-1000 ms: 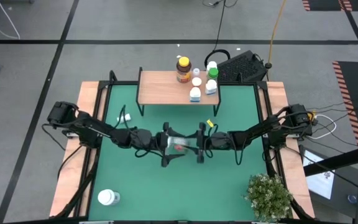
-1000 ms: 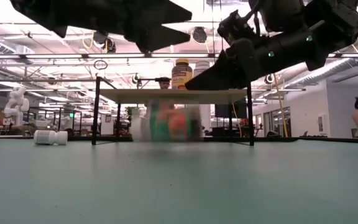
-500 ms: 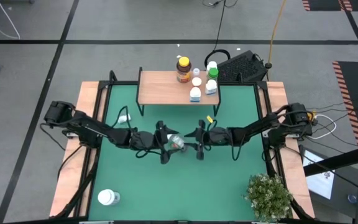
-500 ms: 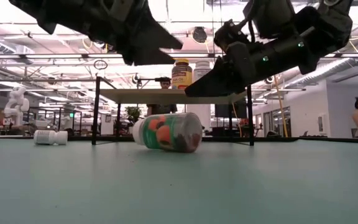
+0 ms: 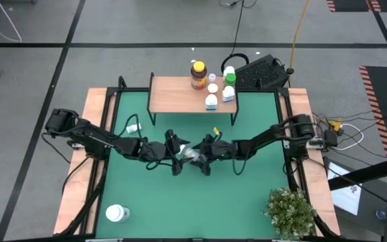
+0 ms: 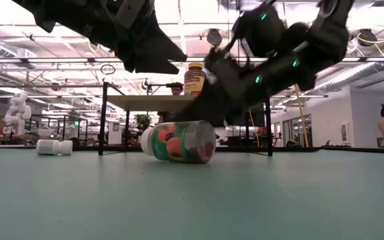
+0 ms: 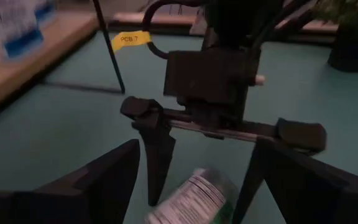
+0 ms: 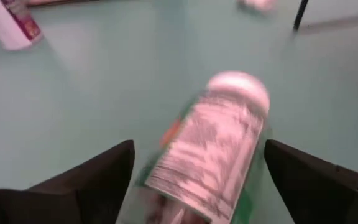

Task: Pick and place medicine bottles onto shelf by color
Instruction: Put the green medicine bottle on the shelf

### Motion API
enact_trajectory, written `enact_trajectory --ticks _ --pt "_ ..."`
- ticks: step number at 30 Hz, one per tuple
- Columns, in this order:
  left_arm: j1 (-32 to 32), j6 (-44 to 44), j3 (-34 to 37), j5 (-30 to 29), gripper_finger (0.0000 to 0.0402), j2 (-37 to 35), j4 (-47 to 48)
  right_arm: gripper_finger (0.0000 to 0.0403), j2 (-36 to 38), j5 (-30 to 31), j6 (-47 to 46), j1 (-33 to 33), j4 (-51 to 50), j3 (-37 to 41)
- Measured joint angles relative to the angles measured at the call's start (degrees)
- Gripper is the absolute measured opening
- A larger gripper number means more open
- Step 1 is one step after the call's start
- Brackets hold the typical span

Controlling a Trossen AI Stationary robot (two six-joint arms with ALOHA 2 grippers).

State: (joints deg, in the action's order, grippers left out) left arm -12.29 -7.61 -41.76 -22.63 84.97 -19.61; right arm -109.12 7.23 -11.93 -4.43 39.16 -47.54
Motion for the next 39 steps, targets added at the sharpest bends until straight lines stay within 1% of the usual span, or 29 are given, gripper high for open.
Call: enact_trajectory --ticks 2,4,6,10,13,15,19,21,22,25,28,30,31,33,34,37,39 --pt "-0.02 -1.89 0.00 0.00 0.0319 0.04 1.27 0.0353 -1.86 -2.39 0.44 0.26 -2.21 -2.02" --pt "0.00 -4.32 0.00 0.00 0.0317 0.04 2.97 0.0339 -3.60 -5.75 0.39 0.57 -4.80 -3.24" --pt "0.00 -7.06 0.00 0.00 0.0318 0.04 5.24 0.0316 -4.67 -5.88 0.56 0.62 -6.54 -3.79" --pt "0.00 -12.34 0.00 0.00 0.0320 0.04 10.69 0.0267 -3.43 -5.97 1.72 0.62 -8.78 -4.77" --pt "0.00 -16.27 0.00 0.01 0.0316 -0.63 12.67 0.0267 -2.37 -5.59 3.37 0.62 -9.51 -4.60" --pt "0.00 -18.56 0.00 -0.02 0.0310 -1.75 12.29 0.0267 -1.40 -4.22 3.97 0.60 -9.07 -4.60" --pt "-0.47 -19.15 0.02 -0.11 0.0293 -5.94 13.43 0.0267 1.23 -1.30 5.82 0.36 -8.31 -3.62" --pt "-1.52 -18.06 0.02 -2.02 0.0282 -8.73 14.39 0.0267 3.36 -1.53 5.70 0.10 -4.86 -1.48" --pt "-2.29 -16.94 0.02 -4.06 0.0276 -9.79 14.14 0.0267 4.59 -1.83 5.24 -0.12 -1.18 -0.09" --pt "-5.98 -13.01 0.02 -12.62 0.0260 -11.96 13.62 0.0267 8.35 -2.87 4.44 -0.65 10.97 6.04" --pt "-9.62 -6.88 0.02 -19.97 0.0247 -12.34 10.33 0.0267 11.27 -2.78 7.14 -1.57 23.44 13.38" --pt "-10.78 -2.41 0.02 -21.63 0.0242 -11.91 7.81 0.0267 12.40 -2.99 9.30 -2.46 31.33 17.01" --pt "-10.87 -0.21 0.01 -21.39 0.0242 -11.06 5.31 0.0267 12.93 -3.86 10.33 -3.06 34.44 18.61" --pt "-10.24 4.54 -0.05 -18.66 0.0242 -8.69 0.79 0.0267 13.07 -6.76 11.64 -4.15 37.76 19.53" --pt "-9.92 6.93 0.00 -16.52 0.0241 -7.26 -1.51 0.0267 13.07 -7.48 12.33 -4.82 38.24 19.53" --pt "-7.90 13.57 -0.08 -8.46 0.0241 -1.57 -11.67 0.0267 12.92 -7.48 16.27 -6.89 38.00 18.33" --pt "-7.10 17.15 0.00 -3.37 0.0241 2.19 -16.69 0.0267 12.71 -7.34 18.87 -7.86 37.75 17.46"
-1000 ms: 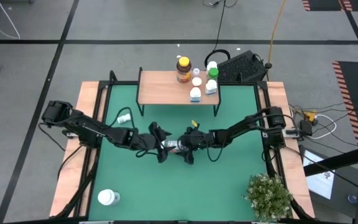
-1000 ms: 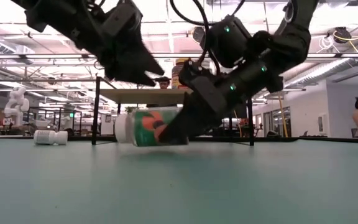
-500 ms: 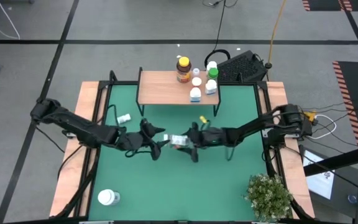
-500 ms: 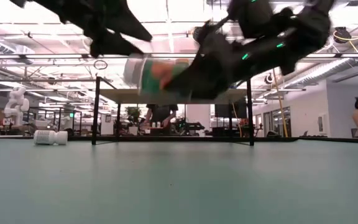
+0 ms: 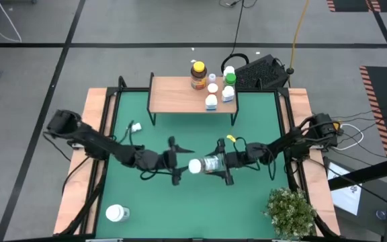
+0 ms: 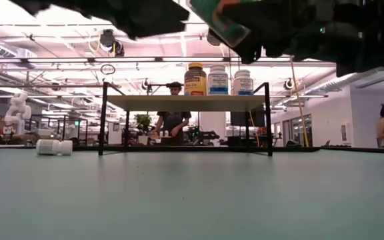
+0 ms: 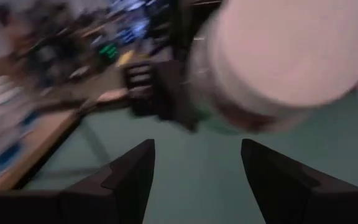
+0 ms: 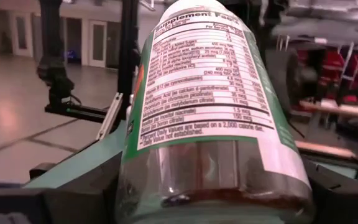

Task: Pick and place medicine bottles onto shelf by color
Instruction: Put the green medicine bottle on the shelf

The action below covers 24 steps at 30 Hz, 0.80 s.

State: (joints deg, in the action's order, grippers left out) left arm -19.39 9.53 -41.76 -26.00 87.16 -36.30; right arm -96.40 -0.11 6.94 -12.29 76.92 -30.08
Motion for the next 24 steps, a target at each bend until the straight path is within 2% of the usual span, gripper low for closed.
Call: enact_trajectory --ticks 3,6,9,15,19,24 --pt "0.42 5.34 0.02 8.04 0.0241 4.66 -7.55 0.0267 -0.03 1.95 0.37 -0.55 -0.81 -0.83" --pt "-0.24 10.56 0.17 9.50 0.0241 7.83 -15.14 0.0269 0.09 1.48 -0.08 -0.33 -2.02 -1.12" --pt "-0.29 12.26 0.17 7.98 0.0242 9.59 -20.84 0.0269 0.11 0.08 -1.34 0.17 -2.34 -1.43" --pt "2.19 9.75 0.24 9.75 0.0250 10.22 -23.70 0.0269 0.22 1.59 -2.10 0.22 -3.40 -2.02" --pt "2.94 10.31 0.24 14.89 0.0278 10.28 -25.15 0.0269 0.13 1.32 -1.45 0.22 -3.71 -2.28" --pt "3.47 12.28 0.17 16.09 0.0318 10.29 -25.55 0.0269 0.00 1.44 -1.52 1.00 -4.49 -2.55"
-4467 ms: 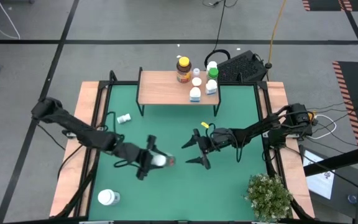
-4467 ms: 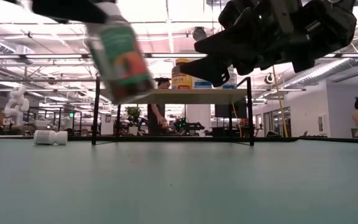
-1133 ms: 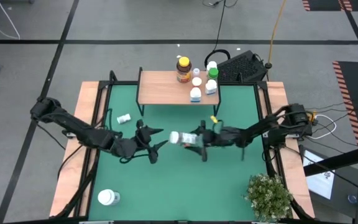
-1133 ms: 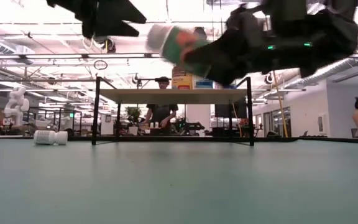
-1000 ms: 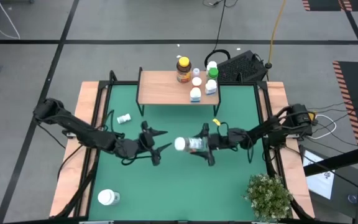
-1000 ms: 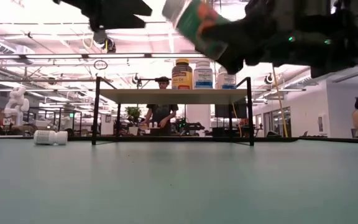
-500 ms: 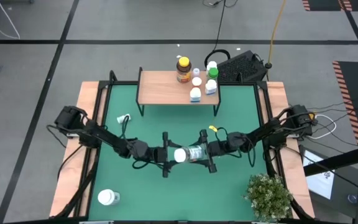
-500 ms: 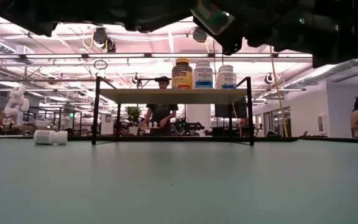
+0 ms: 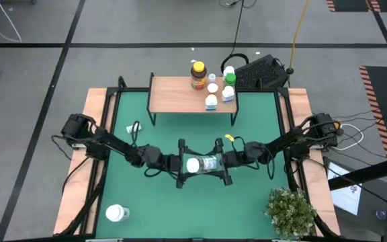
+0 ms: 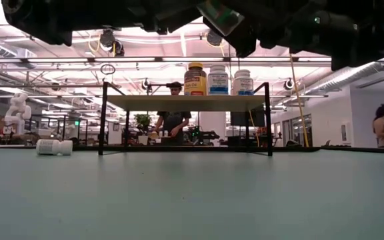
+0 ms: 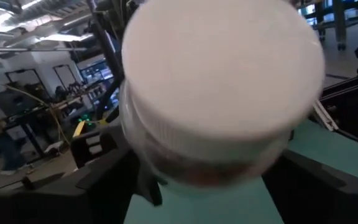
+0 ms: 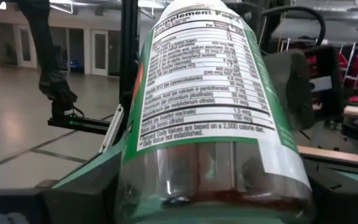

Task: Pick and place medicine bottles onto shelf by color
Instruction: Put the green medicine bottle on the shelf

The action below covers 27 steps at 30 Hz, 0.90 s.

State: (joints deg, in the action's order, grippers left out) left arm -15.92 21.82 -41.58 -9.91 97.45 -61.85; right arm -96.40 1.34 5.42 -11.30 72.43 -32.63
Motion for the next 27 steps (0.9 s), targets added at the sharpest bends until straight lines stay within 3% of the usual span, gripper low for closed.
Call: enact_trajectory --ticks 8,16,27 --pt "0.40 -3.18 -0.09 2.60 0.0309 0.00 -1.38 0.0269 0.02 -0.07 -0.15 0.95 -1.02 -0.06" --pt "3.07 -7.47 -0.09 3.97 0.0284 -0.07 -2.15 0.0269 0.04 2.80 -1.02 1.01 -0.17 0.11" --pt "3.51 -7.92 -0.11 3.82 0.0279 -0.07 -1.13 0.0281 -0.06 7.94 -0.64 1.12 -1.99 0.12"
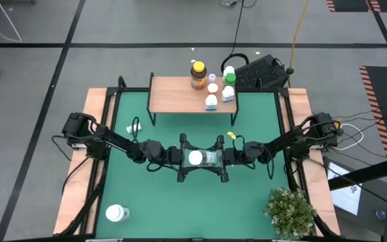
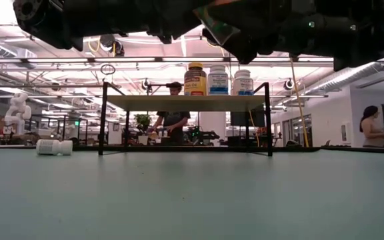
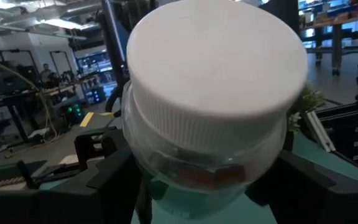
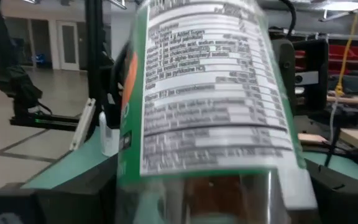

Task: Pick and place medicine bottles onto shelf by color
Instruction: Put the green medicine bottle on the shelf

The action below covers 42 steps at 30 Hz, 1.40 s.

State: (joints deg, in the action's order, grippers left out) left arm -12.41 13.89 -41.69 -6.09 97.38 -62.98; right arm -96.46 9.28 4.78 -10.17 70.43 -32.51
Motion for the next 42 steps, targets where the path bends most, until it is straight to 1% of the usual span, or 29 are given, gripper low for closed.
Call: enact_trajectory --ticks 3,6,9,12,13,15,17,20,22,24,26,28,30,33,36,39,42 --pt "0.03 -0.17 -0.07 -0.93 0.0279 0.00 1.08 0.0290 -0.07 0.89 -0.65 0.05 -0.54 0.00" --pt "0.01 -0.46 -0.35 -3.36 0.0279 -0.17 2.03 0.0298 -0.07 3.46 -6.24 0.09 -2.03 0.00" --pt "-0.37 2.37 -0.43 -8.68 0.0279 -2.71 9.55 0.0305 0.61 7.41 -8.99 0.27 -6.25 0.02" --pt "-0.70 2.85 -0.44 -15.49 0.0279 -5.93 17.98 0.0310 3.05 13.42 -8.99 0.31 -14.21 0.02" --pt "-0.74 2.06 -0.42 -16.90 0.0278 -7.41 21.20 0.0311 4.20 15.33 -9.00 0.42 -17.38 0.02" --pt "-0.78 -0.02 -0.39 -17.46 0.0278 -9.64 26.18 0.0312 7.08 17.79 -10.46 0.79 -24.74 0.07" --pt "-0.67 -2.64 -0.40 -17.46 0.0278 -11.20 31.48 0.0312 10.44 17.69 -12.99 1.42 -31.24 0.09" --pt "-0.44 -6.97 -0.32 -16.27 0.0278 -11.44 37.97 0.0307 15.43 17.18 -15.82 1.87 -37.03 -0.44" --pt "-0.43 -8.25 -0.28 -13.74 0.0278 -10.53 41.29 0.0303 17.81 16.15 -16.33 1.79 -41.23 -3.24" --pt "-0.60 -8.17 -0.23 -12.64 0.0279 -8.44 42.00 0.0298 19.05 15.10 -14.92 0.86 -46.63 -7.11" --pt "-0.52 -7.42 -0.11 -12.48 0.0281 -6.74 41.18 0.0294 17.88 14.68 -12.50 -0.04 -50.07 -11.05" --pt "-0.24 -6.67 -0.17 -12.61 0.0282 -4.89 37.09 0.0293 15.80 14.52 -9.58 -0.50 -51.82 -13.62" --pt "0.12 -6.36 -0.20 -12.27 0.0283 -3.40 35.77 0.0296 12.42 14.47 -7.16 -0.68 -51.37 -16.56" --pt "0.81 -6.55 -0.11 -9.68 0.0283 -1.55 34.84 0.0303 7.96 12.97 -3.59 -0.72 -51.51 -19.50" --pt "1.21 -7.08 -0.05 -9.44 0.0284 -0.89 35.40 0.0313 5.01 12.62 -1.93 -0.74 -51.47 -21.25" --pt "1.66 -7.86 -0.09 -9.46 0.0284 -0.92 36.43 0.0322 3.45 8.63 -2.48 -0.72 -51.44 -22.24" --pt "2.30 -9.97 -0.09 -9.56 0.0284 -0.92 37.18 0.0326 3.58 4.02 -3.49 -0.63 -51.77 -22.38"
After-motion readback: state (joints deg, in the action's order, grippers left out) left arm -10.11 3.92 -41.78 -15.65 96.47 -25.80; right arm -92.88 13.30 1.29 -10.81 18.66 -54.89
